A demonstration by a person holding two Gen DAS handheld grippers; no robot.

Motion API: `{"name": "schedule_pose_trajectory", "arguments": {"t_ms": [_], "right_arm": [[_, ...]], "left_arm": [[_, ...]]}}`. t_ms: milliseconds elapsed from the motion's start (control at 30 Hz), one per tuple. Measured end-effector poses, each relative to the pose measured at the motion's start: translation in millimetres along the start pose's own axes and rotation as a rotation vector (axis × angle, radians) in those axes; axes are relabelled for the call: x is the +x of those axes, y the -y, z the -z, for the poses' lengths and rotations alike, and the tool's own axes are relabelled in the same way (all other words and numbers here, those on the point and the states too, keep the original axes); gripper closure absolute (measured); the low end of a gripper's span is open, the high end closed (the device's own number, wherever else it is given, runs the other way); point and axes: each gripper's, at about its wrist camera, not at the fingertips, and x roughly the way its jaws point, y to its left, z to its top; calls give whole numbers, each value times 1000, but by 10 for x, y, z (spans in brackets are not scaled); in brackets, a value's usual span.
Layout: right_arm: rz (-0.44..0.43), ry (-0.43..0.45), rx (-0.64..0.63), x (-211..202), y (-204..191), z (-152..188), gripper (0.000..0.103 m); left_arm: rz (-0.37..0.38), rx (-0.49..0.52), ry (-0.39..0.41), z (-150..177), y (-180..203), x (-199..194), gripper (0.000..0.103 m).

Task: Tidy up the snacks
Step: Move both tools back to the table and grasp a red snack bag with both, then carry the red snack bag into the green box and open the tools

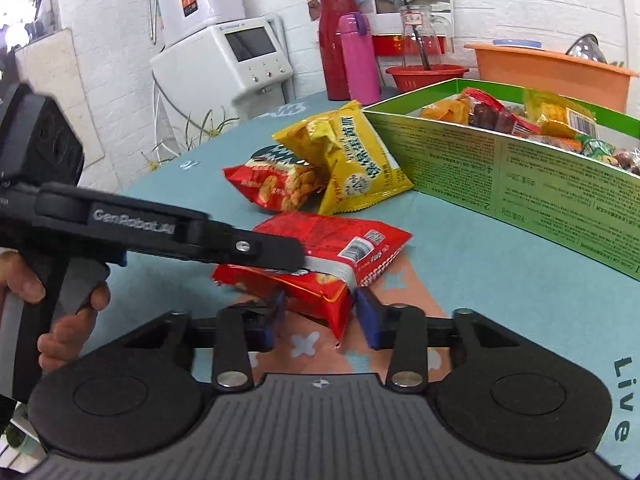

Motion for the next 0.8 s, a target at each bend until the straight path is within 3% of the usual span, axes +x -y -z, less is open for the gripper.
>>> {"name": "schedule_pose_trajectory", "arguments": {"t_ms": [367, 800], "right_arm": [[103, 192, -19, -549, 136, -212, 40], [245, 332, 39, -735, 739, -486, 40]], "left_arm": [[148, 75, 93, -391, 519, -44, 49], [224, 192, 87, -889, 1152, 580, 49]]}}
